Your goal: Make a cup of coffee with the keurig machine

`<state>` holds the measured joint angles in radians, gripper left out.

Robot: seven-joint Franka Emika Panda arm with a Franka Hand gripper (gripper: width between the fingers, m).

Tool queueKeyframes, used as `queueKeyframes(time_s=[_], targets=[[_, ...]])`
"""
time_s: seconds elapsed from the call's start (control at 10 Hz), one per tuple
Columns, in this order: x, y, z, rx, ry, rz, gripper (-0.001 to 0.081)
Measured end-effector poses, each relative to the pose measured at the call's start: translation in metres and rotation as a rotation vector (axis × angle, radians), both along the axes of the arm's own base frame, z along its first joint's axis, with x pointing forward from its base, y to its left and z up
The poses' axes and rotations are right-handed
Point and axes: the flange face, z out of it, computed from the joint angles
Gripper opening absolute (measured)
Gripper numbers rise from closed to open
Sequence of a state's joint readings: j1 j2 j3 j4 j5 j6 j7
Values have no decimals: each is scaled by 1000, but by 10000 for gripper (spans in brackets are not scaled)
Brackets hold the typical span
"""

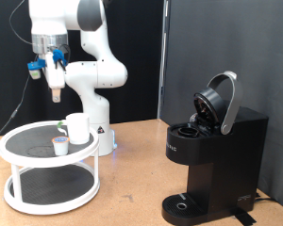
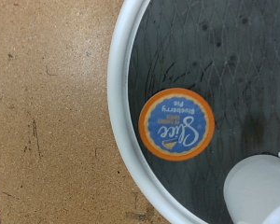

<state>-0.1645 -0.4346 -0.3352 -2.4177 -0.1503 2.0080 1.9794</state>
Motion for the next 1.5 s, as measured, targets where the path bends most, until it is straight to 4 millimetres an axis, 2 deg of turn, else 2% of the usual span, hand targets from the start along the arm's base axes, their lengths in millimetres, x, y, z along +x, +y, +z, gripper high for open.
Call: queueKeyframes(time_s=[0.3,1.5], targets=[[0,15,-22,-8,0,25,734],[-9,20,-94,-86,-13,36,734]])
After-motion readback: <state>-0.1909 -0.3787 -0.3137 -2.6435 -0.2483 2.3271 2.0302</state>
